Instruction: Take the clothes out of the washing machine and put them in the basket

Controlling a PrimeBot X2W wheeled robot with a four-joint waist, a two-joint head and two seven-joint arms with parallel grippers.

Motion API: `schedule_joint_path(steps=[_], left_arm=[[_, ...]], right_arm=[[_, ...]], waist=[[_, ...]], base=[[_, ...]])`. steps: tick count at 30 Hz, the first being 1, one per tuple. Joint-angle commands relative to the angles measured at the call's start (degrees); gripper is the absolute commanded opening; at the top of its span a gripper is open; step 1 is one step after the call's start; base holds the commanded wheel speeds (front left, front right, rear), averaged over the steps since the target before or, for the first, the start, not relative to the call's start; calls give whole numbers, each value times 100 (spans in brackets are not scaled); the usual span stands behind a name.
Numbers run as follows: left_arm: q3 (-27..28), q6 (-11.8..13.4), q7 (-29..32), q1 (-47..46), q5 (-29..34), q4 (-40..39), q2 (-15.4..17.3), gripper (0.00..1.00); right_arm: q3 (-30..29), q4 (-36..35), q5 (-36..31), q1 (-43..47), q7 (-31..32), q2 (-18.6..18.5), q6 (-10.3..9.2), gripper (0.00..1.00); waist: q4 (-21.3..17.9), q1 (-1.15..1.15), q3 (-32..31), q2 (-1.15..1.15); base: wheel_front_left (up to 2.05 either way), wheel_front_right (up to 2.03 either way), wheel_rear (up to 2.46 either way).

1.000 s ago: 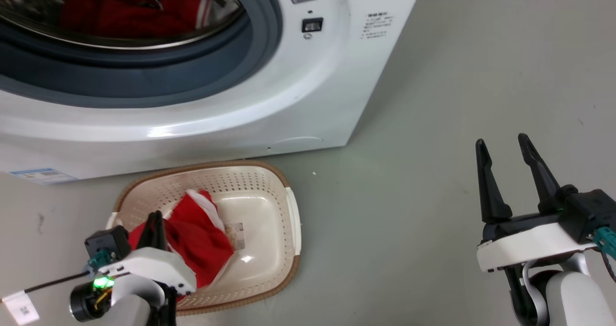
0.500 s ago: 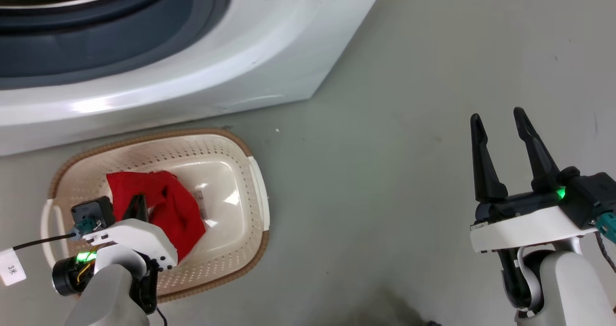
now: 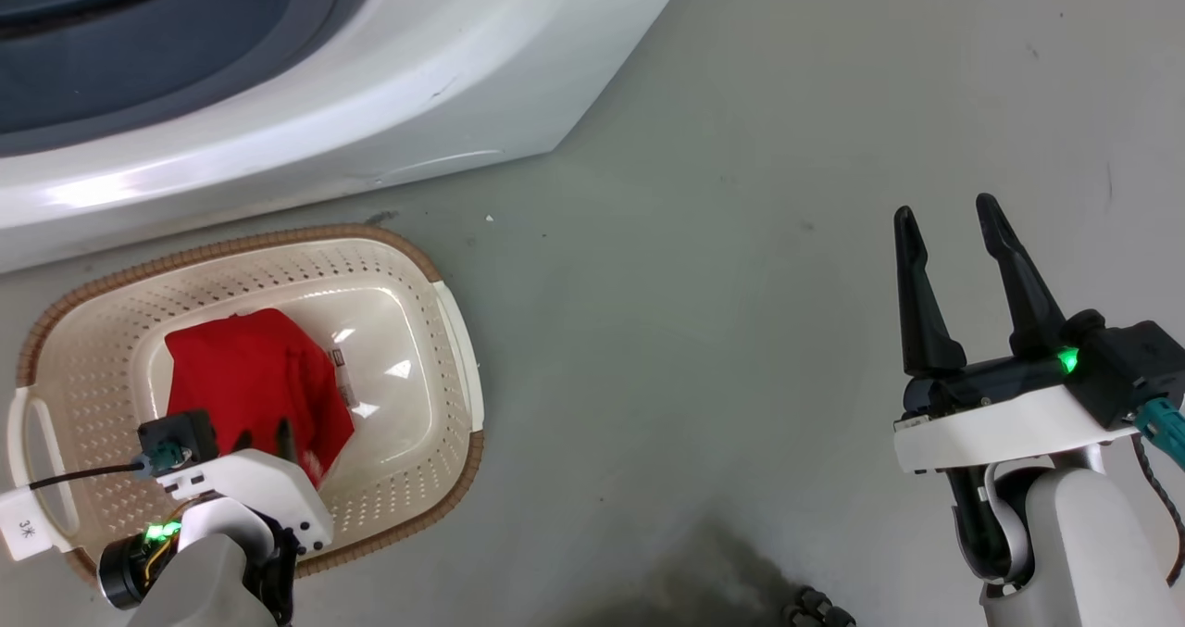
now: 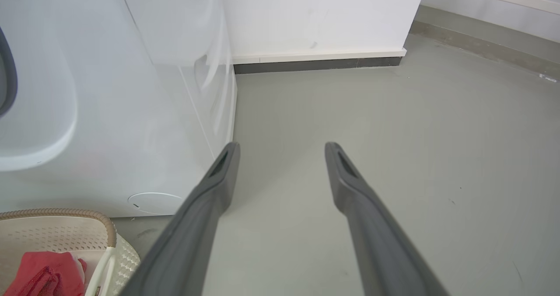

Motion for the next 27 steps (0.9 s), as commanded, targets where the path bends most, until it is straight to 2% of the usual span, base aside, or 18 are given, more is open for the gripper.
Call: schedule_joint_path(steps=[1,10,15,21,27], left_arm=[[3,-26,-14,-51,29,62,1,100],[59,-136,-14,140,83,-20,-130,100],[128,-74,-14,344,217,-377,-191,100],[297,63,-14,702,476,-1083,-296,100],[639,220,-14,1185,786,-2170,-442,100]], right_arm=[[13,3,9,-83,-36,3,-4,100],[63,150,-91,122,-12,1,-4,100],[13,149,-228,260,112,1,-4,100],[-77,49,-351,469,277,1,-4,100],[-166,-77,-419,717,436,1,-4,100]], waist=[[19,-1,-99,0],[299,-1,-929,0],[476,-1,-1419,0],[667,-1,-1844,0],[819,-1,-2179,0]], base=[[0,0,0],[0,0,0],[0,0,0],[0,0,0],[0,0,0]])
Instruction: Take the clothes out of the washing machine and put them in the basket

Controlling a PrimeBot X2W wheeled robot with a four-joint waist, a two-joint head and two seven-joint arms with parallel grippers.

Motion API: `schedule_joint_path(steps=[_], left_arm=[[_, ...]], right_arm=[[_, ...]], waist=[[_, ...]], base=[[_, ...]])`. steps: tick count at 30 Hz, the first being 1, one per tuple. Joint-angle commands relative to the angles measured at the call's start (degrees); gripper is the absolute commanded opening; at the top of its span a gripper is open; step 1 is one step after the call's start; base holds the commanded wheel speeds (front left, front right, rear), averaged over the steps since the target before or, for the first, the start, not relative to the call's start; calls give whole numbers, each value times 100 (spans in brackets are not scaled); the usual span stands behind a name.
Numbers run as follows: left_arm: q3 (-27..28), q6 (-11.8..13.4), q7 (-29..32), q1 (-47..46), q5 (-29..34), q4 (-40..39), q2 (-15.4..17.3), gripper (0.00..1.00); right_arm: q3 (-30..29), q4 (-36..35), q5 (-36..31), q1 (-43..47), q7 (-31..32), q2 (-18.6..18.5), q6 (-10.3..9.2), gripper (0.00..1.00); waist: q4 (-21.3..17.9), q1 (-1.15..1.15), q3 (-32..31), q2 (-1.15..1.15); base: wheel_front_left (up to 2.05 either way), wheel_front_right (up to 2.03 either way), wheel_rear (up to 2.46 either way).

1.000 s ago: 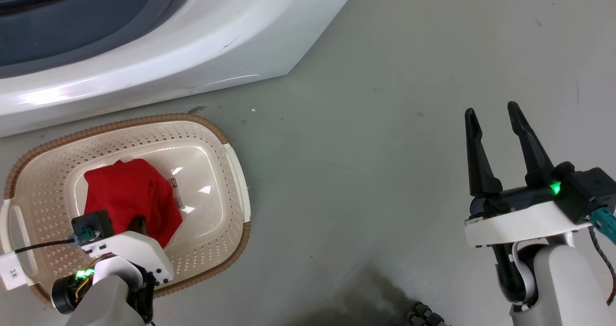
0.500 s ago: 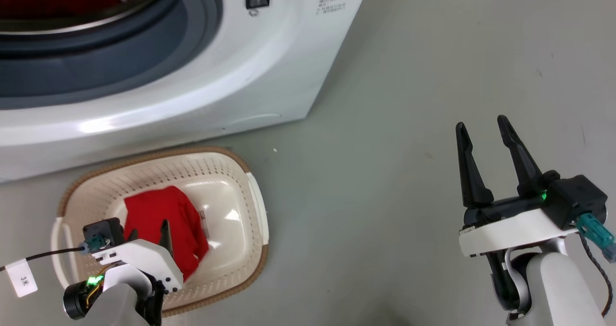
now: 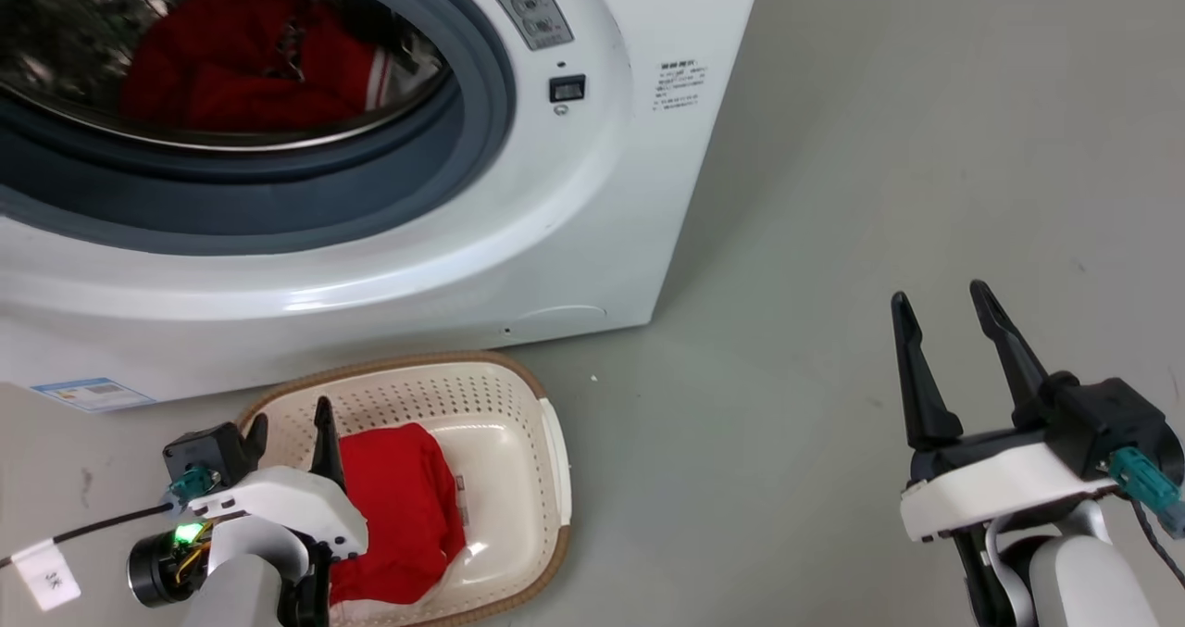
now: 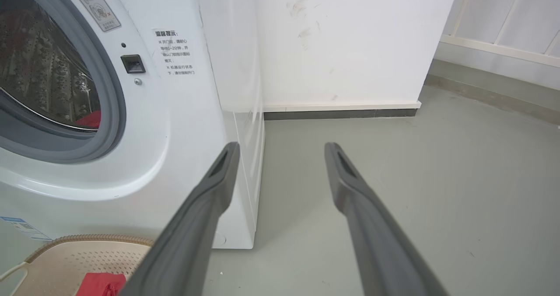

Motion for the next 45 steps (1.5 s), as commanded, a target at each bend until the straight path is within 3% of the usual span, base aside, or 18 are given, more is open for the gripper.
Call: schedule_joint_path(steps=[1,10,20,25,45], left_arm=[[75,41,-14,160,111,-258,-48,100],[351,80,-14,655,699,-1993,-179,100],[351,61,55,181,1008,-2886,132,100],[287,93,509,-453,1163,-3068,442,100],[177,-382,2900,-3184,1469,-2077,2225,100]], right_arm=[[-28,-46,-33,106,37,0,-4,100],[-65,-241,-119,370,220,0,-4,100],[12,-384,23,335,204,0,-4,100],[54,-344,148,203,101,0,-4,100],[489,516,1083,-557,-577,4,-4,100]], waist=[[130,0,-185,0],[311,0,-485,0],[123,0,-319,0],[-145,0,-25,0],[-1446,0,1780,0]], base=[[0,0,0],[0,0,0],[0,0,0],[0,0,0],[0,0,0]])
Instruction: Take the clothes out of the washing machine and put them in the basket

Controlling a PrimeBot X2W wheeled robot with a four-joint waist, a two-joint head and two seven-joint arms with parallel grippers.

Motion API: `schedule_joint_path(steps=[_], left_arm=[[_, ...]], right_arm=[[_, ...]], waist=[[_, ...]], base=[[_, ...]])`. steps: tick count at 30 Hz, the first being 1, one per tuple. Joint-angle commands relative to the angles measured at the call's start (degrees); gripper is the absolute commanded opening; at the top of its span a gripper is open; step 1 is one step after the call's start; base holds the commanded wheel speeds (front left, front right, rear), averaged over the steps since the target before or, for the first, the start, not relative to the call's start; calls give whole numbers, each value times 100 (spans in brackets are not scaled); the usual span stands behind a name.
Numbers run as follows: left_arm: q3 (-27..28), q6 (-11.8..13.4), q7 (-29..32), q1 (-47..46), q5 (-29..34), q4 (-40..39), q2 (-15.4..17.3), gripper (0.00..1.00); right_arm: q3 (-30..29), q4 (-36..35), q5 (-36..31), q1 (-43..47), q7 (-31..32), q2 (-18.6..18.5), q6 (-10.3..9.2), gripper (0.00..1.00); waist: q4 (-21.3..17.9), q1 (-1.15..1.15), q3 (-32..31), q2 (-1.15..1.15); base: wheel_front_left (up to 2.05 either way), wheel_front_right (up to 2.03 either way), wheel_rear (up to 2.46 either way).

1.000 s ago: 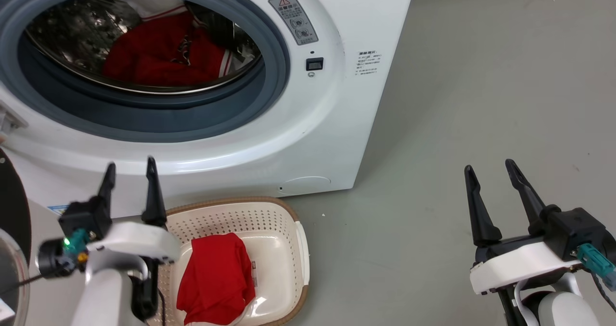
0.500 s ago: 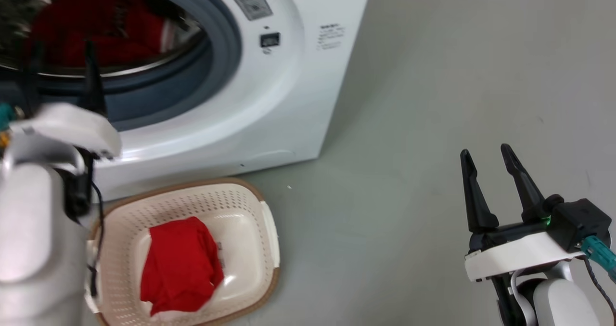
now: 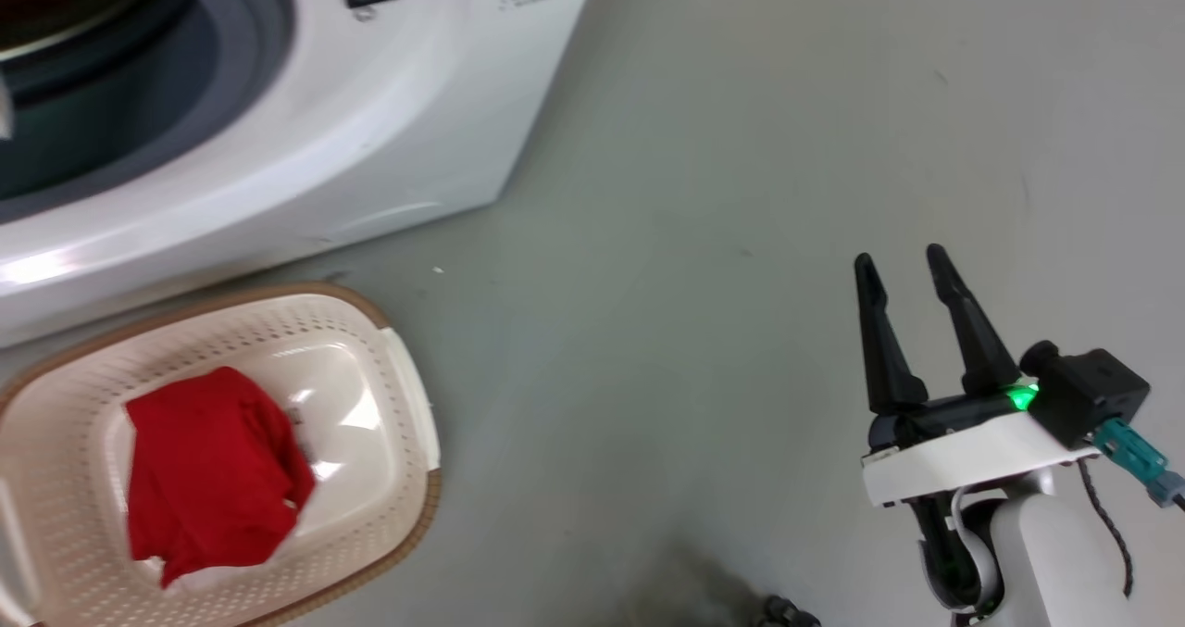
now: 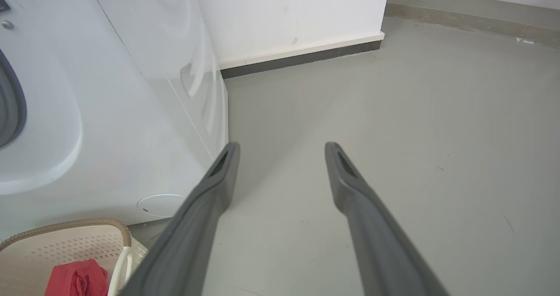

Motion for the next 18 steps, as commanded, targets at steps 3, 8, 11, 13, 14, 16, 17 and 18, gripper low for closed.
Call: schedule_joint_path(steps=[3,8,11,13,14,16,17,18], left_arm=[[-20,-71,313,-413,56,153,259,100],[-80,-109,860,-1049,130,289,596,100],[-156,-135,1228,-1453,182,329,783,100],[-235,-169,1476,-1675,228,349,860,100],[-285,-185,1594,-1787,245,363,878,100],[-393,-195,1822,-2037,294,403,906,100],[-432,-207,1920,-2139,290,421,906,100],[-494,-216,2037,-2228,323,459,902,100]], right_arm=[[135,93,138,-180,-55,10,-4,100],[317,41,362,-336,-49,11,-4,100],[419,7,480,-390,-50,10,-4,100],[455,-5,518,-392,-50,9,-4,100],[455,-12,530,-376,-50,9,-4,100],[443,-44,531,-312,-50,10,-4,100],[429,-60,532,-293,-50,9,-4,100],[421,-64,541,-274,-50,10,-4,100]], waist=[[-374,-1,445,0],[-617,-1,794,0],[-768,-1,979,0],[-832,-1,1076,0],[-834,-1,1116,0],[-834,-1,1188,0],[-829,-1,1225,0],[-825,-1,1256,0]], base=[[0,0,0],[0,0,0],[0,0,0],[0,0,0],[0,0,0],[0,0,0],[0,0,0],[0,0,0]])
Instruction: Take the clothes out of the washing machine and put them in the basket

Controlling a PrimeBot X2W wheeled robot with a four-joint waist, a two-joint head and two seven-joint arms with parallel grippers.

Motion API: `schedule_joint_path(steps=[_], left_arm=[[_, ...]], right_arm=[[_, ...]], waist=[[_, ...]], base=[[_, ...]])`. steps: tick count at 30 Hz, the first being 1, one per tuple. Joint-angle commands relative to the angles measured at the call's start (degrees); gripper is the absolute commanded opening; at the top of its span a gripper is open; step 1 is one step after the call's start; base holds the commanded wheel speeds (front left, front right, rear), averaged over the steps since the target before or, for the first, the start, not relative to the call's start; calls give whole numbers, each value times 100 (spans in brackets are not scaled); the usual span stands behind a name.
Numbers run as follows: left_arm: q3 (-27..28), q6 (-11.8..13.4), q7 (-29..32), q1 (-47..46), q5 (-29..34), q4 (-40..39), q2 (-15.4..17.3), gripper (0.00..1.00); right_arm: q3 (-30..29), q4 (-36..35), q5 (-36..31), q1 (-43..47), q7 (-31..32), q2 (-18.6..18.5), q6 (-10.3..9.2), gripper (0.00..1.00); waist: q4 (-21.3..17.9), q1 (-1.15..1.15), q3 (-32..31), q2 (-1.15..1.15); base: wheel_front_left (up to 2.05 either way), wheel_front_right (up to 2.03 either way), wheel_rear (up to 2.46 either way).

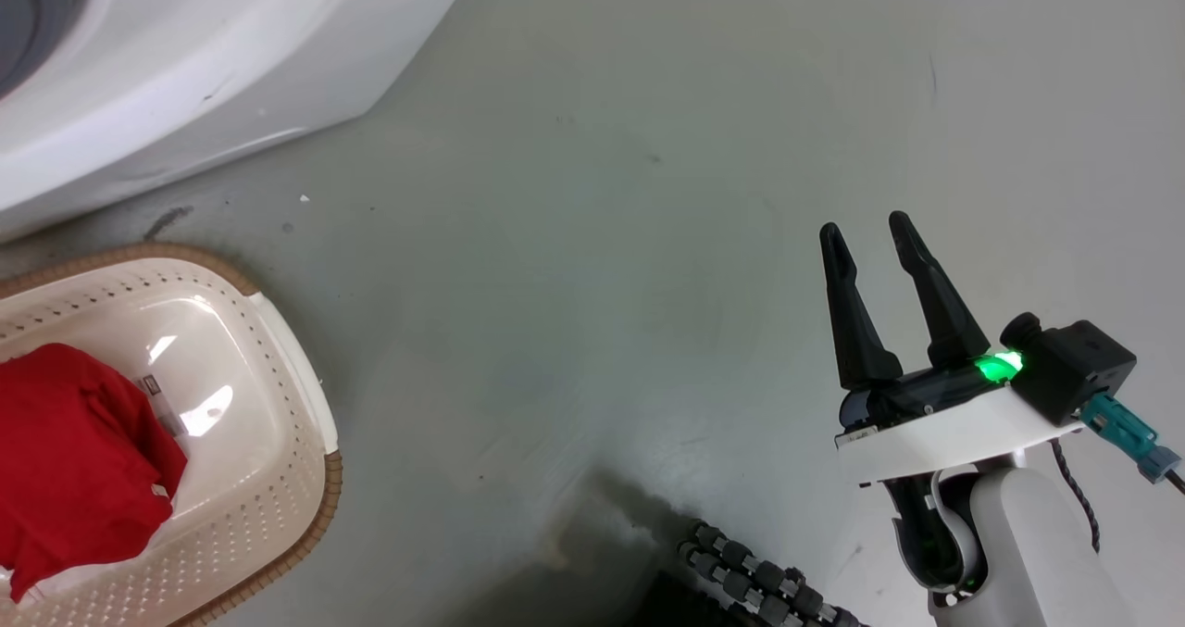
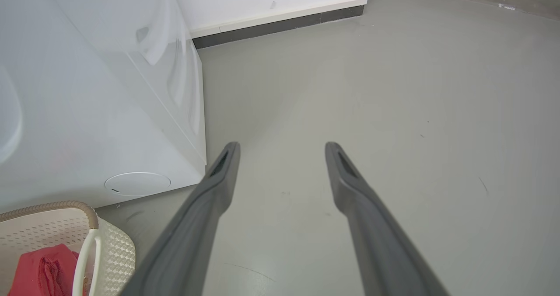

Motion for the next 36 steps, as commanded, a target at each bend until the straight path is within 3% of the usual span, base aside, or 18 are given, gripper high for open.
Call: schedule_joint_path(steps=[1,13,26,27,28,29,30,36], left_arm=[[-47,-18,90,-147,46,40,6,100],[-531,22,1140,-882,304,798,-108,100],[-817,44,1362,-1258,400,1549,-174,100],[-830,55,1392,-1274,393,1606,-181,49],[-837,59,1371,-1286,383,1644,-192,34],[-852,74,1349,-1307,387,1675,-200,12],[-857,104,1376,-1321,388,1732,-203,0],[-866,284,859,-1393,434,1655,-133,0]], right_arm=[[-6,-29,23,45,-9,7,-4,100],[-21,-159,21,171,-10,7,-4,100],[-33,-240,18,233,-10,7,-4,100],[-38,-246,17,243,-10,7,-4,100],[-45,-250,15,250,-10,7,-4,100],[-55,-256,12,253,-10,7,-4,100],[-62,-259,10,255,-10,7,-4,100],[-52,-270,4,213,-10,7,-4,100]], waist=[[-16,-1,72,0],[14,-1,289,0],[30,-1,378,0],[31,-1,383,0],[33,-1,388,0],[36,-1,394,0],[39,-1,400,0],[46,-1,432,0]], base=[[0,0,0],[0,0,0],[0,0,0],[0,0,0],[0,0,0],[0,0,0],[0,0,0],[0,0,0]])
